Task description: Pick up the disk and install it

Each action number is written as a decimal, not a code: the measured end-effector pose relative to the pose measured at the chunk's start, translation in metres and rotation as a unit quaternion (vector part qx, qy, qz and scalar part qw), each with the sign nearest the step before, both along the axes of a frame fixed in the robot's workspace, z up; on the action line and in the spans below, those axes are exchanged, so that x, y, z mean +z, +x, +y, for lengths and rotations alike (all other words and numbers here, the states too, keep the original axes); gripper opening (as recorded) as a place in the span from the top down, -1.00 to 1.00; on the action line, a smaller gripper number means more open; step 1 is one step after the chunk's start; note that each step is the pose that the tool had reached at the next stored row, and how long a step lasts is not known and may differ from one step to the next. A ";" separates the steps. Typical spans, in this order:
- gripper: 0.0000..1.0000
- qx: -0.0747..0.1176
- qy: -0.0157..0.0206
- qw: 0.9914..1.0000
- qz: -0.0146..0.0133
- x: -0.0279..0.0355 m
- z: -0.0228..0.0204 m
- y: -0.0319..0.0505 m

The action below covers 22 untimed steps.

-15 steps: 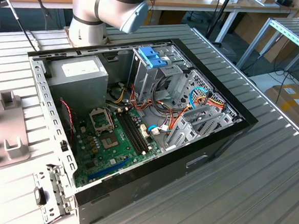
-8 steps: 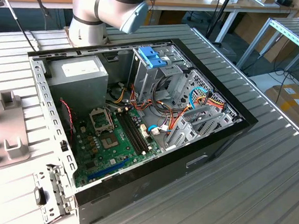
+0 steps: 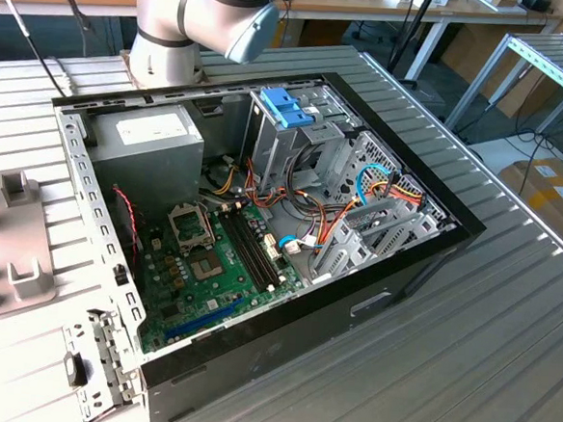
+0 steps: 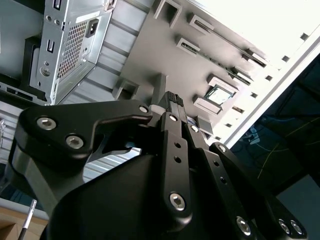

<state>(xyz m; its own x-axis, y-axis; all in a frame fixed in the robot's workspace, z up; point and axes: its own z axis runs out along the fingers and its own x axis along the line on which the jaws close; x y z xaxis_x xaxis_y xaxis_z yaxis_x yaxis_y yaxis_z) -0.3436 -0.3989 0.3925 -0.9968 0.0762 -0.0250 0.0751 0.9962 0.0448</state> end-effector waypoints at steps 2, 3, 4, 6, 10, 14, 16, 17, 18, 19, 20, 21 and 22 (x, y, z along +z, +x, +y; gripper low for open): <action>0.79 0.000 0.000 1.000 0.000 -0.0001 0.0000 -0.0013; 0.79 0.000 0.000 1.000 0.000 -0.0001 0.0000 -0.0022; 0.79 0.000 0.000 1.000 0.000 -0.0001 0.0000 -0.0029; 0.79 0.000 0.000 1.000 0.000 -0.0002 0.0000 -0.0045; 0.79 0.000 0.000 1.000 0.000 -0.0003 0.0000 -0.0068; 0.79 0.000 0.000 1.000 0.000 -0.0004 0.0000 -0.0097; 0.79 0.000 0.000 1.000 0.000 -0.0005 0.0000 -0.0119; 0.79 0.000 0.000 1.000 0.000 -0.0006 0.0000 -0.0130; 0.79 0.000 0.000 1.000 0.000 -0.0006 0.0000 -0.0135; 0.79 0.000 0.000 1.000 0.000 -0.0006 0.0000 -0.0141; 0.79 0.000 0.000 1.000 0.000 -0.0006 0.0000 -0.0147; 0.79 0.000 0.000 1.000 0.000 -0.0006 0.0000 -0.0154; 0.79 0.000 0.000 1.000 0.000 -0.0006 0.0000 -0.0160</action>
